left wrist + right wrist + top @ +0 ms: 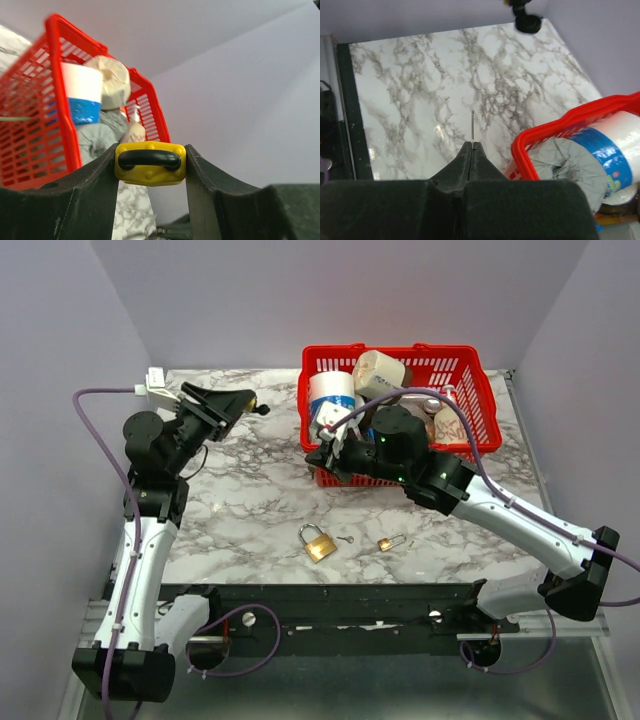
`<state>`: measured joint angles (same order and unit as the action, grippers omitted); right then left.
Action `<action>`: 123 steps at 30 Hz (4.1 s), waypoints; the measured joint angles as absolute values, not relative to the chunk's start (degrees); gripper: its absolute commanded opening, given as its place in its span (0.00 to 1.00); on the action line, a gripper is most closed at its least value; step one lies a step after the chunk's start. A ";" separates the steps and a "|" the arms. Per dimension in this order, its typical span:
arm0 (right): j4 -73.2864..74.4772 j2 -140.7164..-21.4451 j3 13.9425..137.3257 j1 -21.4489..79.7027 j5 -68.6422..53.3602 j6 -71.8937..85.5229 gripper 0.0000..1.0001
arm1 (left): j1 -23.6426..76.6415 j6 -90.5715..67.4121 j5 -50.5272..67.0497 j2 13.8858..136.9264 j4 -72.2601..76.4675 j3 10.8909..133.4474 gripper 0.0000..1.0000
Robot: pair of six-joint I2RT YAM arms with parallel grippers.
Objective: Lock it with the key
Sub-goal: Place the key at the center of the board, then adjust the lock.
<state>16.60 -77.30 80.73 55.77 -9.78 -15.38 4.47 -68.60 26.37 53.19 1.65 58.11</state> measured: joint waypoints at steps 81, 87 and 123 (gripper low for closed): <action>11.44 -86.41 89.32 59.05 -19.75 -9.96 0.59 | -11.29 -74.13 47.33 55.27 12.99 54.94 0.00; 13.19 -77.91 86.96 52.62 -20.38 -7.51 0.46 | -9.47 -78.52 53.21 54.63 29.26 55.59 0.00; -11.66 -92.16 71.72 41.80 -52.66 73.63 0.02 | 15.11 -20.23 52.97 57.87 -22.61 76.07 0.00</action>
<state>-11.66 -92.16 71.72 41.80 -52.66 73.63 15.11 -20.23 52.97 57.87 -22.61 76.07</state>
